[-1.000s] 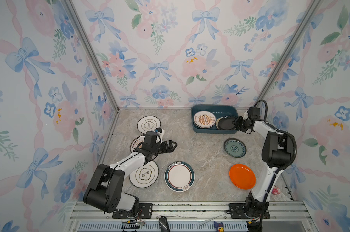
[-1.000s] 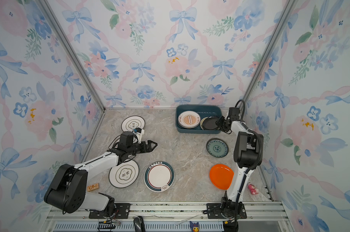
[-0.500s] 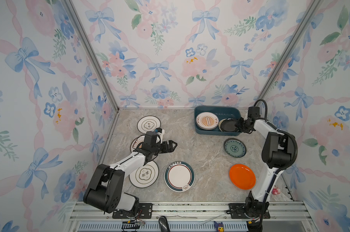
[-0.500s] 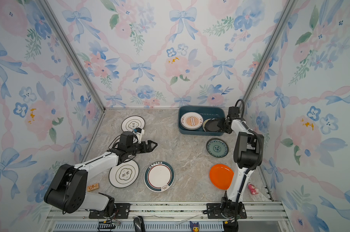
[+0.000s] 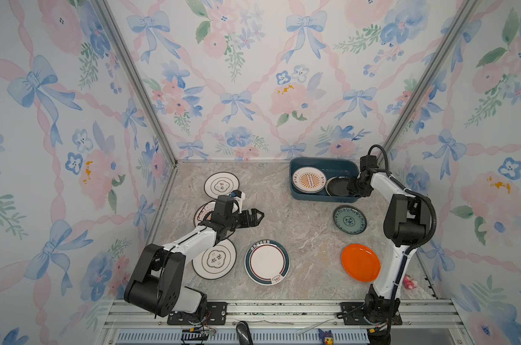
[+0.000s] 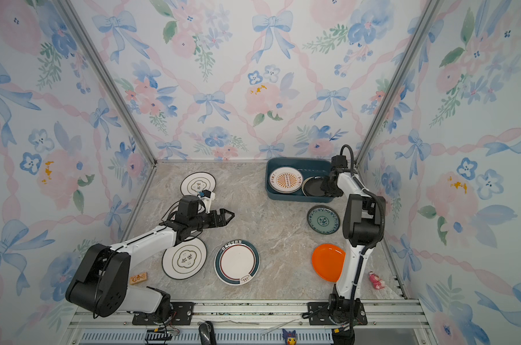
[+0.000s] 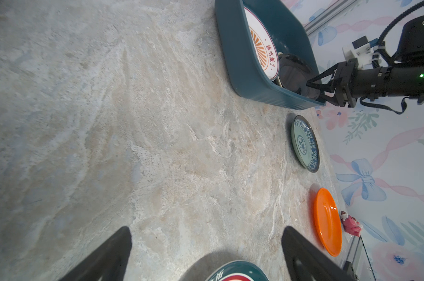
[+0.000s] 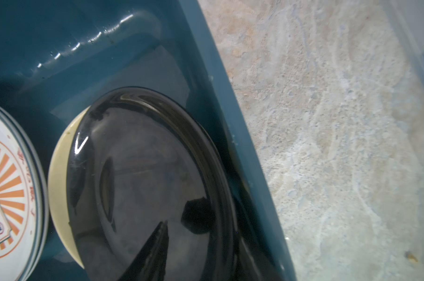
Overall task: Place the plates into the plastic bin on the countertop
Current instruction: Move the plastic bin to the top-right of the table.
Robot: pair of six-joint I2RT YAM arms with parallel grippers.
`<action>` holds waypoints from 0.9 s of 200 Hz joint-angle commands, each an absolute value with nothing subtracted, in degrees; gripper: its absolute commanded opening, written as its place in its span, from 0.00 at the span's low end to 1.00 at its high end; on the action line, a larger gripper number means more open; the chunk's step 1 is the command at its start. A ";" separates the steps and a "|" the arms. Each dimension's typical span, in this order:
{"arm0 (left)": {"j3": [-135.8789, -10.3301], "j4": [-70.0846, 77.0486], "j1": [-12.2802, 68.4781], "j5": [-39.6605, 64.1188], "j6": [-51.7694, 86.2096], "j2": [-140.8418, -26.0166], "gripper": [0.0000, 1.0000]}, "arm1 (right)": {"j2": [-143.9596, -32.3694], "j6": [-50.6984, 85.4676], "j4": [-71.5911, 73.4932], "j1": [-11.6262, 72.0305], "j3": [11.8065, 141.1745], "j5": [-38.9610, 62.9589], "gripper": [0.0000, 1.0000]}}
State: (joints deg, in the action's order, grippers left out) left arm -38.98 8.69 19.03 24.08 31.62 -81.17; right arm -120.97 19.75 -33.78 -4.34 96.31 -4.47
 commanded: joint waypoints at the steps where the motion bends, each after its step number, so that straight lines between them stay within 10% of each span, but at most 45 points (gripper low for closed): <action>1: -38.76 8.97 18.72 25.22 30.45 -81.22 0.98 | -123.66 17.76 -39.78 -3.69 98.11 -8.44 0.46; 180: -40.35 5.54 18.71 21.19 30.32 -81.38 0.98 | -127.60 11.00 -47.20 -1.46 105.34 -21.26 0.52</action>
